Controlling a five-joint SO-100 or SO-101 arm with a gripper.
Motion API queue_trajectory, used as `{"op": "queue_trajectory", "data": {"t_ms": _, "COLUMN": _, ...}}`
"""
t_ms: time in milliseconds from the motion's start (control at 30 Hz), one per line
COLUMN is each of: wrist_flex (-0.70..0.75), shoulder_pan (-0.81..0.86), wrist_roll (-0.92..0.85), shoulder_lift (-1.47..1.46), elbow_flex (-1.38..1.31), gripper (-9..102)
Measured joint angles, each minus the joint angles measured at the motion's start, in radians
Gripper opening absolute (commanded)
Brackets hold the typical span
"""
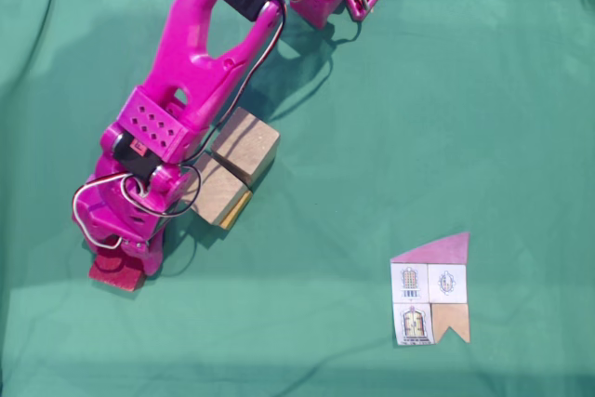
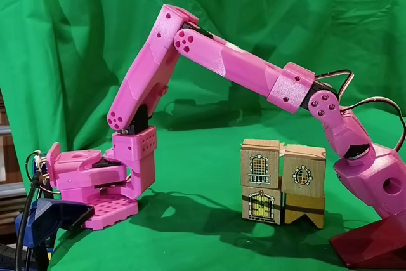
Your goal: Grasp some building blocks and build the house on the picture.
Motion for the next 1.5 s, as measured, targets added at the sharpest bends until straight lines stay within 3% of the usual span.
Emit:
{"op": "queue_trajectory", "data": {"t_ms": 267, "wrist_flex": 0.000, "shoulder_pan": 0.000, "wrist_roll": 0.000, "shoulder_lift": 0.000, "elbow_flex": 0.000, "gripper": 12}}
{"op": "queue_trajectory", "data": {"t_ms": 1500, "wrist_flex": 0.002, "shoulder_pan": 0.006, "wrist_roll": -0.006, "shoulder_lift": 0.028, "elbow_flex": 0.002, "gripper": 12}}
